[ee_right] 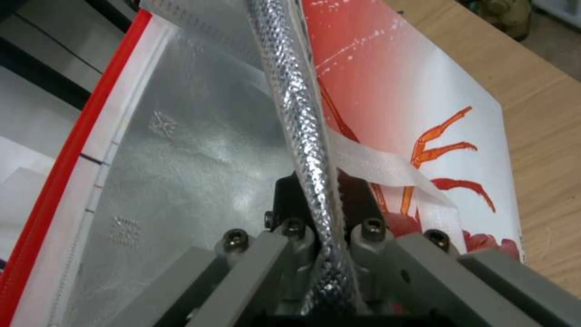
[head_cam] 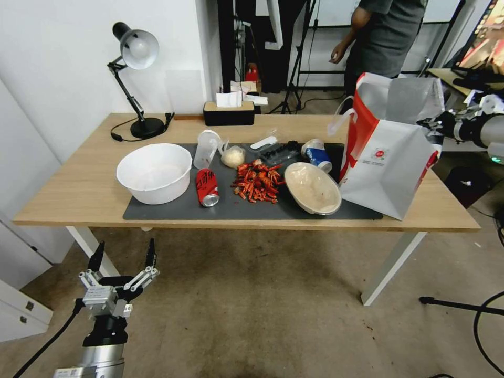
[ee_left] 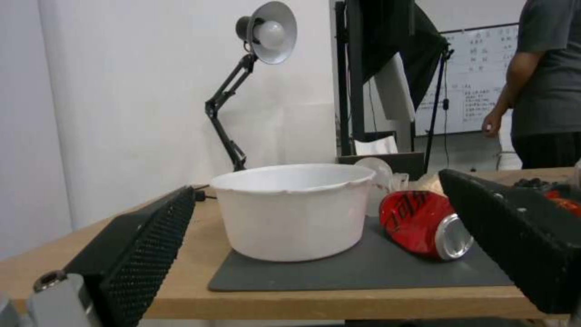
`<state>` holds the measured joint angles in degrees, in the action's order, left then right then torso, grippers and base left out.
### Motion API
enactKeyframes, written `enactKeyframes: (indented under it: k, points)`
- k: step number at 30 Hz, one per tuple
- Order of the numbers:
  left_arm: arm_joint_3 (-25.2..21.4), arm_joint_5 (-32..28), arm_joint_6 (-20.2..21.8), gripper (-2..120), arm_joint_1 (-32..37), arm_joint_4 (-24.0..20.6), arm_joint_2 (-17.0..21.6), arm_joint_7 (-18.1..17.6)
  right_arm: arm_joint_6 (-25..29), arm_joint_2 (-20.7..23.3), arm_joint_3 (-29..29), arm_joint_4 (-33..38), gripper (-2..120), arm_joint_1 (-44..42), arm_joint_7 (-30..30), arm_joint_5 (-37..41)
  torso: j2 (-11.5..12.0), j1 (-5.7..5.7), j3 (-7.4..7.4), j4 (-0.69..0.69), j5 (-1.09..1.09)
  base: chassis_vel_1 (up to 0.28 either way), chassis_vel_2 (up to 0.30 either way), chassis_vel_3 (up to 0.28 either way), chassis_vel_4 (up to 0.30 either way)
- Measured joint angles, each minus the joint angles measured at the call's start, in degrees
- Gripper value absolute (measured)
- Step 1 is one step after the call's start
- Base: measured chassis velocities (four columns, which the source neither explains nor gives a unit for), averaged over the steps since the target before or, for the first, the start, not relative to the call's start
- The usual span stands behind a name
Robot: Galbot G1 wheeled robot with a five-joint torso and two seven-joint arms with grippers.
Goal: Pick up the food delivery bag from the floor and place it on the table.
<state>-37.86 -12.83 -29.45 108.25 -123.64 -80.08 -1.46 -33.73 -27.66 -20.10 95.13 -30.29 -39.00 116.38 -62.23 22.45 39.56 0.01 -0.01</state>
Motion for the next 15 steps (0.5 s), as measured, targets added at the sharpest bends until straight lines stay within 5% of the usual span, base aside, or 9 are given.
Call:
enactKeyframes:
  k: [6,15]
  points:
    - [-0.1,-0.4,0.1,100,-0.2,0.2,0.1,0.0,-0.4,-0.2,-0.1,0.0,4,-0.5,-0.4,-0.6,0.0,0.0,0.0,-0.01,0.0,0.0,0.0,0.0,0.0]
    - [0.2,-0.4,0.2,100,-0.4,0.1,0.1,-0.1,-0.4,0.4,-0.5,0.7,39,-0.8,0.2,-1.8,0.0,0.0,0.0,-0.01,0.01,0.0,0.0,0.0,0.0]
